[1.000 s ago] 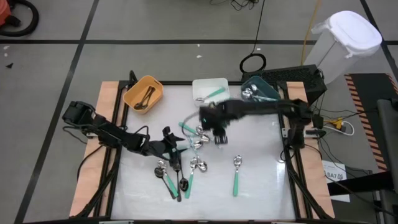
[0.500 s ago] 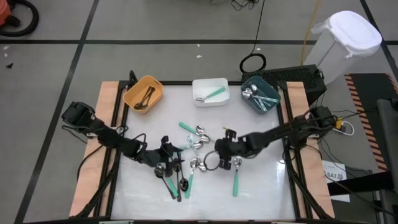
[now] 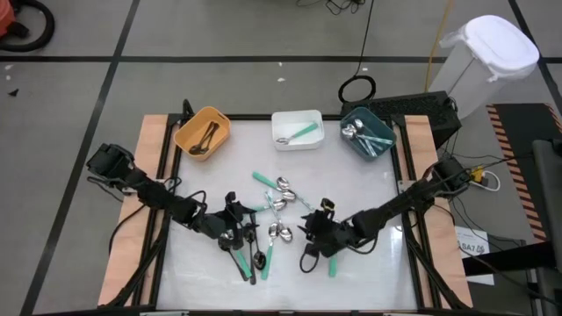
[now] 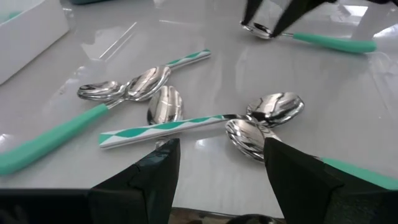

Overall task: Sort silverware by color (type)
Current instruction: Put the blue spoon into the white bin

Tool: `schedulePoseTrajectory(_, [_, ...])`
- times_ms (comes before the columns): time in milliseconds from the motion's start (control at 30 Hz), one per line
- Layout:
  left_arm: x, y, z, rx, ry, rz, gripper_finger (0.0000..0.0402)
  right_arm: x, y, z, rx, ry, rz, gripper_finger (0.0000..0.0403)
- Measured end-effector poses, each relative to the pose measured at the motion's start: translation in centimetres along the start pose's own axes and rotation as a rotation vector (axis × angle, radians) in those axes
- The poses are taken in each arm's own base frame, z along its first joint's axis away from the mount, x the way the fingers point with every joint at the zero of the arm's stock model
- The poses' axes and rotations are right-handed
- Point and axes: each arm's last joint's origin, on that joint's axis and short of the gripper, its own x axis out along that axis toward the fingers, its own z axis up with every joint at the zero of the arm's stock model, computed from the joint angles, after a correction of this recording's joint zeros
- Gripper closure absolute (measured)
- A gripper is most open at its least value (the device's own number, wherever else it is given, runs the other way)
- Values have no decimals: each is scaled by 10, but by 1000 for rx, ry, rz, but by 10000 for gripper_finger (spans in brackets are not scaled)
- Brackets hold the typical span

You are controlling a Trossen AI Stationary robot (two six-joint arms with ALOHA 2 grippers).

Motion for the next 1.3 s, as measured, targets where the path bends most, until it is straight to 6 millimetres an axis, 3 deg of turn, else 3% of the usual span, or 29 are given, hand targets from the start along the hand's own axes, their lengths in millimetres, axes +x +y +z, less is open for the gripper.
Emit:
schedulePoseTrajectory(233, [1,1,-1,-20,8,8,170,-23,23,-17,115,21,64,264])
schedulePoseTrajectory(467, [-6,-9,-5,-80,15,-34,170,-55,45,-15,152,93,41,264])
schedulePoseTrajectory(733, [-24,-31,-14,-125,-3,-80,170,-78,42,-1,379,311,-99,264])
schedulePoseTrajectory(1000, [-38,-43,-21,-99,-41,-69,170,-68,36,-14,532,503,-234,264])
schedulePoseTrajectory(1300, [-33,-37,-18,-67,-50,-28,170,-41,40,-30,535,561,-306,264])
